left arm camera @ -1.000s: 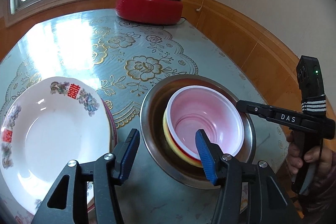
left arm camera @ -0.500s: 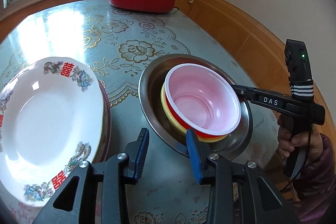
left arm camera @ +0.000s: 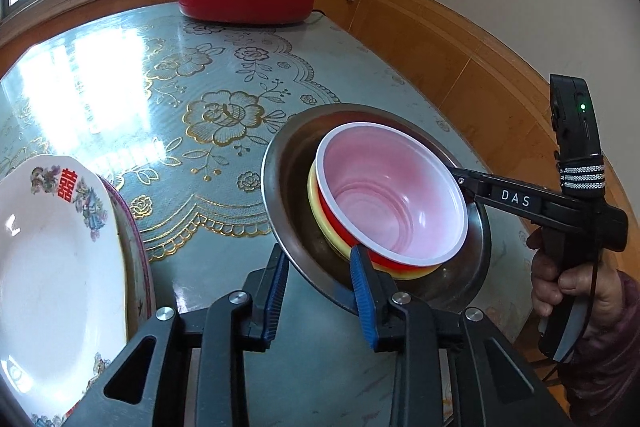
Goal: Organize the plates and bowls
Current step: 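Lift the steel basin with nested bowls and carry it over the plate stack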
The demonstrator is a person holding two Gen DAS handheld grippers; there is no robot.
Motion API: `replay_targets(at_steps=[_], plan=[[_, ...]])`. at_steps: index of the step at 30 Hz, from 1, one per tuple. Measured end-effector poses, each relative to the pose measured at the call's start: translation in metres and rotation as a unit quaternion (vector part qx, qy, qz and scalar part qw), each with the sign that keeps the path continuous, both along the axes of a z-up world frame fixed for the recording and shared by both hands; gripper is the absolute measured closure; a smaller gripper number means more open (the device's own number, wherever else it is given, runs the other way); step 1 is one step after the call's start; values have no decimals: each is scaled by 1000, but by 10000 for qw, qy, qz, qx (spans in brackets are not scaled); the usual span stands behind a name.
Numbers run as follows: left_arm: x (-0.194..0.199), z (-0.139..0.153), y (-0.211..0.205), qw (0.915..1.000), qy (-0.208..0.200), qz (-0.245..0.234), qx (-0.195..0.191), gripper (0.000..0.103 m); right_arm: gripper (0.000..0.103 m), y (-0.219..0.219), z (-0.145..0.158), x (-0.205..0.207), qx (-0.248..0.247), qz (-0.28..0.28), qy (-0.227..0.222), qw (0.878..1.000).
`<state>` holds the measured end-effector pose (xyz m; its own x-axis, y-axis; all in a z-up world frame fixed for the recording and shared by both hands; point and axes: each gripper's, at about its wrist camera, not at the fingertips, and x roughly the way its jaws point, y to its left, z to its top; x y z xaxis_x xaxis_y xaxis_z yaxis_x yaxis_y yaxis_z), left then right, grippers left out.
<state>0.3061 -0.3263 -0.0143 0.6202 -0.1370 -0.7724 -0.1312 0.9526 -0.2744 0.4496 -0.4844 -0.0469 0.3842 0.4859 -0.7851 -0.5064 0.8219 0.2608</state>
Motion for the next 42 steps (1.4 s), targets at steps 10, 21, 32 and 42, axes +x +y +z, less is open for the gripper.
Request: replay_targets(at_steps=[10, 21, 32, 42], plan=[[4, -1, 11, 9998, 61, 133, -144, 69, 70, -15, -13, 3, 321, 38, 422, 9986], [3, 0, 13, 9996, 45, 277, -45, 68, 69, -4, -20, 2, 79, 190, 331, 9992], [6, -3, 8, 9998, 4, 194, -16, 74, 78, 9, -20, -12, -320, 398, -59, 9987], [5, -5, 6, 9998, -161, 107, 27, 77, 78, 11, -20, -15, -389, 475, -124, 9980]])
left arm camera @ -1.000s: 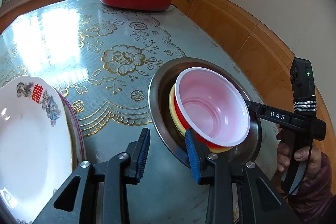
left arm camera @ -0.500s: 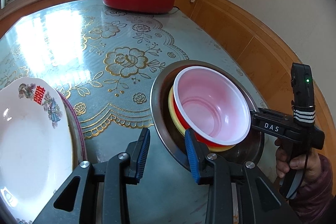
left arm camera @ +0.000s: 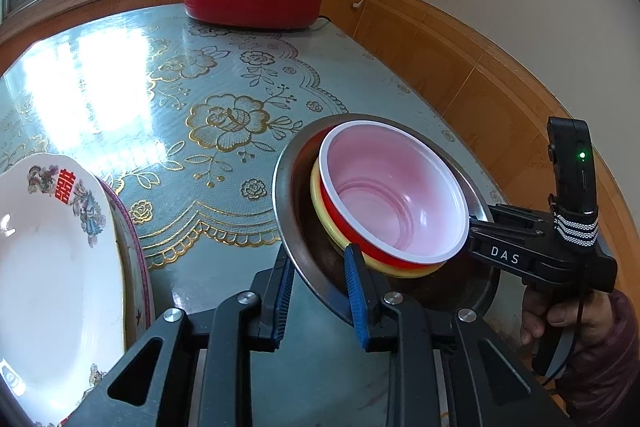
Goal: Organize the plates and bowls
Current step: 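Lift the steel basin with nested bowls and carry it over the plate stack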
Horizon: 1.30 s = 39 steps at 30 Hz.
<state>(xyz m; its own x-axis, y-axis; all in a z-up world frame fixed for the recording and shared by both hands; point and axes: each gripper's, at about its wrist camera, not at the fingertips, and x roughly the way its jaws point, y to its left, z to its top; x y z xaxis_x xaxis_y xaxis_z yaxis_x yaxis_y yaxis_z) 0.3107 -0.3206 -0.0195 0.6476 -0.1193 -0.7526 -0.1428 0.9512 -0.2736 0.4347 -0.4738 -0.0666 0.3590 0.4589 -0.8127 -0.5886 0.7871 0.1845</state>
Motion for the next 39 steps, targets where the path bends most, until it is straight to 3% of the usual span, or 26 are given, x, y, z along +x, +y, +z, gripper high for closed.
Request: replay_targets(at_steps=[3, 8, 18, 24, 39], plan=[[1, -3, 2, 9999, -91, 38, -135, 78, 81, -1, -2, -1, 39, -60, -24, 10000], [-1, -3, -3, 9997, -157, -20, -195, 79, 95, -2, -3, -3, 154, -18, 10, 9999], [-11, 5, -10, 9993, -308, -178, -90, 79, 96, -9, -4, -5, 322, -131, 141, 9993], [-14, 0, -8, 9997, -186, -93, -105, 79, 96, -9, 0, -10, 336, -79, 65, 9994], [-28, 16, -10, 9991, -419, 14, -45, 79, 95, -8, 3, -12, 671, 127, 229, 9974]])
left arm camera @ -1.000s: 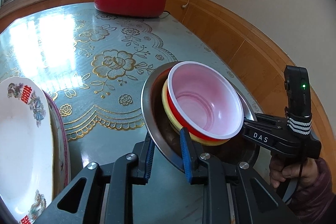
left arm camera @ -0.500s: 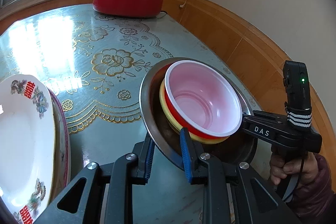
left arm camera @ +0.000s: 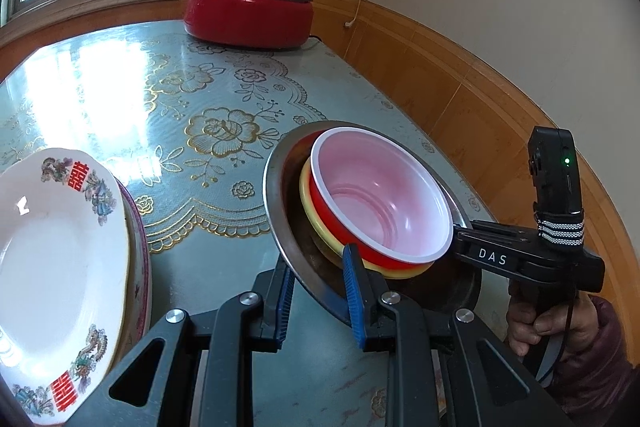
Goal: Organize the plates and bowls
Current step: 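Lift the steel basin with nested bowls and carry it over the plate stack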
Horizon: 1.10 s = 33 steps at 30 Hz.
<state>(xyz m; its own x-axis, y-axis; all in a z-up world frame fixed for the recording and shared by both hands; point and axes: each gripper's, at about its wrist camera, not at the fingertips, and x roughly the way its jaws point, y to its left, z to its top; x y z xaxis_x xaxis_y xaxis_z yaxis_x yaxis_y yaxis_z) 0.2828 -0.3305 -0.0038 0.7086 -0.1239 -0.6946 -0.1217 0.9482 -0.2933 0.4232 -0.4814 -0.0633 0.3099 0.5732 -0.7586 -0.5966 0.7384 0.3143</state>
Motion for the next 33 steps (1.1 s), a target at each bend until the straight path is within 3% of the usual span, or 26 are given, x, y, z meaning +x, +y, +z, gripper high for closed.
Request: replay_targets(at_steps=[16, 23, 33], plan=[[-3, -11, -3, 9996, 295, 45, -14, 78, 95, 4, -7, 2, -69, 24, 76, 9999], [0, 6, -4, 9994, -10, -336, 123, 79, 94, -6, 2, -4, 91, -276, -62, 9996], [-13, 11, 28, 9978, -33, -650, 98, 79, 94, 16, 8, -25, 166, -579, 6, 9982]])
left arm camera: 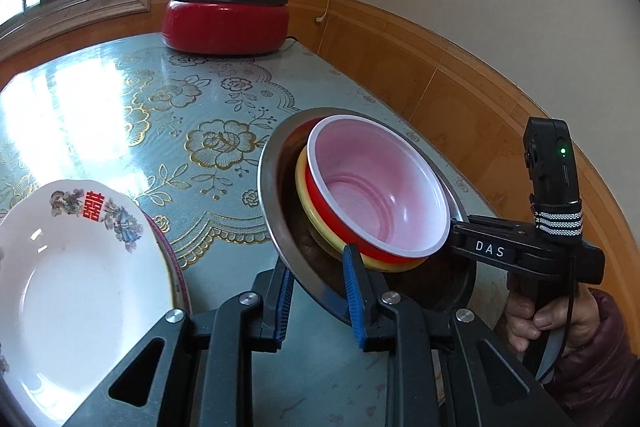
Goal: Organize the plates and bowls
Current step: 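Lift the steel basin with nested bowls and carry it over the plate stack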
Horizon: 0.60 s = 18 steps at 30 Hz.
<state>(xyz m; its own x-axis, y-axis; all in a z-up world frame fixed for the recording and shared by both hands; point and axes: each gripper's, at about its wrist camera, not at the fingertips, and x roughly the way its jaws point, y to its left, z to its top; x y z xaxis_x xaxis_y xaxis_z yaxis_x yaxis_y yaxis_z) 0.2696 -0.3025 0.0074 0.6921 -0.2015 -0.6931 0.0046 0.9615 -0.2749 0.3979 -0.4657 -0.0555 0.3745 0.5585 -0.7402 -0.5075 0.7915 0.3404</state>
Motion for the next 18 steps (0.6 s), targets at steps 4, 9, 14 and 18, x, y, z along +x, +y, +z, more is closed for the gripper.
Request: replay_targets(at_steps=[4, 9, 14, 18], plan=[[-6, 4, 13, 9999, -53, -85, -63, 79, 94, 9, 6, -10, -53, -85, -71, 9999], [-10, 7, 27, 9997, -110, -159, -124, 79, 94, 17, 12, -21, -119, -194, -143, 9996], [-20, 11, 35, 9995, -178, -234, -143, 79, 94, 22, 17, -34, -143, -266, -188, 9994], [-29, 14, 42, 9994, -232, -215, -161, 79, 94, 29, 22, -41, -162, -263, -266, 9992]])
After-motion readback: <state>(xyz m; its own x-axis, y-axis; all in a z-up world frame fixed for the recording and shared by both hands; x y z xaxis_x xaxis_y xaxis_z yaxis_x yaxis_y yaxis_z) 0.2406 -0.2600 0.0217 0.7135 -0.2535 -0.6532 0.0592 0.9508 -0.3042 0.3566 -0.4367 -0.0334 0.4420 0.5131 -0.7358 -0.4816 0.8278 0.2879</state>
